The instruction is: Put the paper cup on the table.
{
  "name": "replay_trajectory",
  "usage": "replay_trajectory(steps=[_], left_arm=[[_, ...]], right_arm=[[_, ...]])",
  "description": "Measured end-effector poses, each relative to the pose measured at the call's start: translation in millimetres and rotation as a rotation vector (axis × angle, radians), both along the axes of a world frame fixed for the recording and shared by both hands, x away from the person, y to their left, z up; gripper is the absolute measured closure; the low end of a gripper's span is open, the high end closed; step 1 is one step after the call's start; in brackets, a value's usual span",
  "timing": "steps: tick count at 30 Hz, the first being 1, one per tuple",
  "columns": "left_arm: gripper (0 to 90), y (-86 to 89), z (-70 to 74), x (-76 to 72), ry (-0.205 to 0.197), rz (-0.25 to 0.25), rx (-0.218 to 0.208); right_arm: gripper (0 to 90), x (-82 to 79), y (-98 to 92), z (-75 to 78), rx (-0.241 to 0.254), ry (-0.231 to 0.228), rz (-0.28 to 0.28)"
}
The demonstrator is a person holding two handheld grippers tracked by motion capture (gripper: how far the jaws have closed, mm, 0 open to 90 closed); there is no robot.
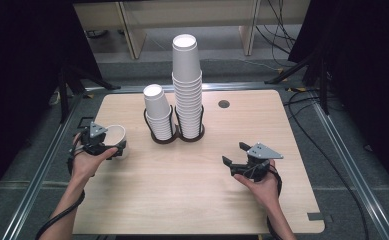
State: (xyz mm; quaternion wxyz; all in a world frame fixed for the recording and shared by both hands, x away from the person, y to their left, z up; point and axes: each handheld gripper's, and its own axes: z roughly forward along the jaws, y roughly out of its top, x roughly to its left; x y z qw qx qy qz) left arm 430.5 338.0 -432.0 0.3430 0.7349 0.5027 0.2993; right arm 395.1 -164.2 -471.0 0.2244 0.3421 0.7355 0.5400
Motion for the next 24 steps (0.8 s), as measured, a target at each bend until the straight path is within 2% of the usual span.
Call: replay_trajectory(steps=[2,3,6,9,10,11,14,17,19,20,21,23,24], left_arm=[[0.0,0.7,0.9,-0.8,-0.007,-0.001,-0.003],[0.0,1.1,1.2,-1.3,-0.007,-0.002,-0.007],[0.0,1.8,1.9,-2.8,-0.015,0.005,-0.014],[0.0,1.7,3.0,-5.5,-0.037,0.011,-0.031],[0.0,1.9,3.7,-6.9,-0.042,0.011,-0.037],[0.0,2.5,4.4,-8.6,-0.049,0.012,-0.038],[0.0,3.9,3.9,-13.8,-0.081,0.017,-0.063],[0.0,6.9,3.5,-17.4,-0.094,0.021,-0.094],[0.0,8.1,3.8,-20.7,-0.104,0.025,-0.103],[0.0,8.5,4.1,-22.6,-0.105,0.024,-0.103],[0.0,8.5,4.1,-22.6,-0.105,0.024,-0.103],[0.0,8.7,3.5,-29.5,-0.117,0.027,-0.111],[0.0,8.8,2.8,-31.7,-0.125,0.027,-0.119]], right_arm=[[15.4,-0.1,0.6,-0.2,0.004,-0.006,-0.005],[15.5,-1.3,1.0,0.1,0.010,0.013,-0.009],[15.4,-1.3,0.2,0.3,0.006,0.016,-0.006],[15.5,0.1,0.1,-0.6,0.002,-0.011,-0.002],[15.4,-1.7,0.6,-0.4,0.014,0.017,-0.006],[15.5,-1.8,-0.4,0.2,0.005,0.022,-0.001],[15.4,-2.7,-0.4,0.1,0.018,0.028,-0.013],[15.4,-1.3,-1.1,-0.6,0.009,0.011,-0.011],[15.4,-2.5,0.0,-0.1,0.020,0.029,-0.009],[15.4,-1.7,-0.8,0.2,0.008,0.014,-0.006],[15.4,-1.3,-0.1,-0.4,0.018,0.013,0.000],[15.4,-2.0,-0.7,0.2,0.009,0.020,-0.007],[15.4,-2.5,0.0,-0.1,0.020,0.026,-0.011]])
